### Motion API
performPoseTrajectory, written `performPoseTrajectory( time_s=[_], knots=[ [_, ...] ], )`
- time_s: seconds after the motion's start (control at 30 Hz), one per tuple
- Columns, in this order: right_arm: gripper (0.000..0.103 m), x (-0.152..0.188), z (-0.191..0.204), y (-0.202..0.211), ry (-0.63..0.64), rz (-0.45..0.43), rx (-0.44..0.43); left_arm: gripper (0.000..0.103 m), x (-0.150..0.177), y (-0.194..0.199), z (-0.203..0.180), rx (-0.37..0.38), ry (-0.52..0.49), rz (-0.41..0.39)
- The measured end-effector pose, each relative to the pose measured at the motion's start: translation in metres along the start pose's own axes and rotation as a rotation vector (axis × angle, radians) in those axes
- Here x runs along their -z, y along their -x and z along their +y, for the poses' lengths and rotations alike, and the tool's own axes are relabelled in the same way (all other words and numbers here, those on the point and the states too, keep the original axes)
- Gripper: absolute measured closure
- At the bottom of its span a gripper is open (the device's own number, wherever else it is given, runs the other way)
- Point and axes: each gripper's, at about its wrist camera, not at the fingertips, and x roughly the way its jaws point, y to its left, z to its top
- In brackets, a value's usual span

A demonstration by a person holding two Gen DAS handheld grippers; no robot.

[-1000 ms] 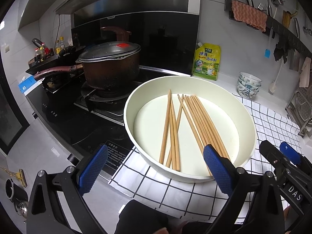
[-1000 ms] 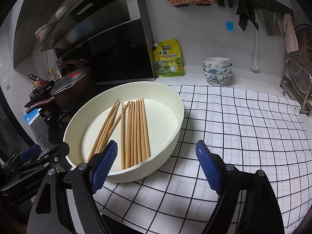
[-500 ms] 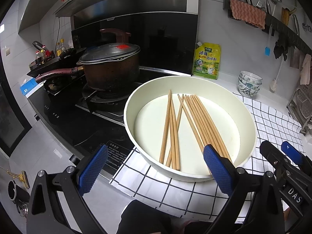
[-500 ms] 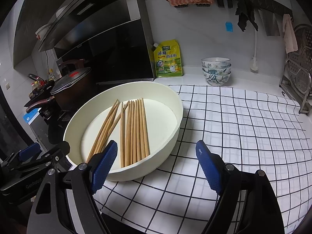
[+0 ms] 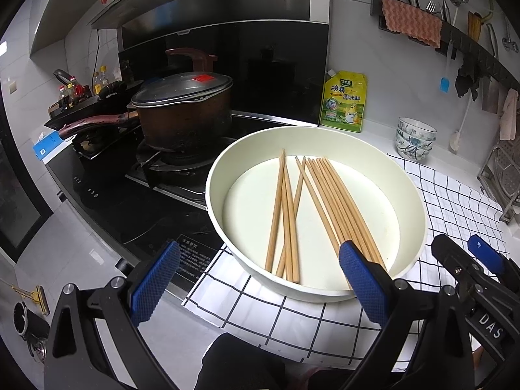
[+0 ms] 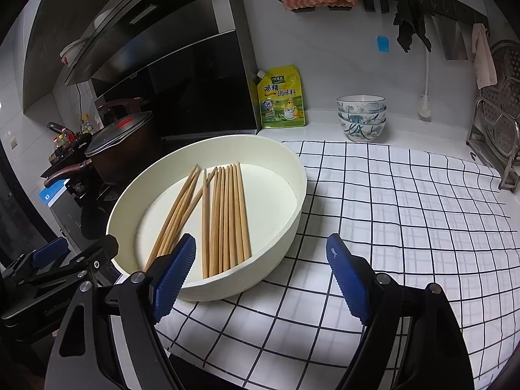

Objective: Organize utensils

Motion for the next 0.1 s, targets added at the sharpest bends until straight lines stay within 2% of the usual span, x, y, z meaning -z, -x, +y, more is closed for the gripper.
performPoseTrajectory(
  time_s=[0.1],
  knots=[
    [0.024, 0.0001, 0.0001, 0.0000, 0.000, 0.000, -0.001, 0.006, 0.0002, -0.0006, 0.0003, -0.001, 0.000, 0.002]
  ],
)
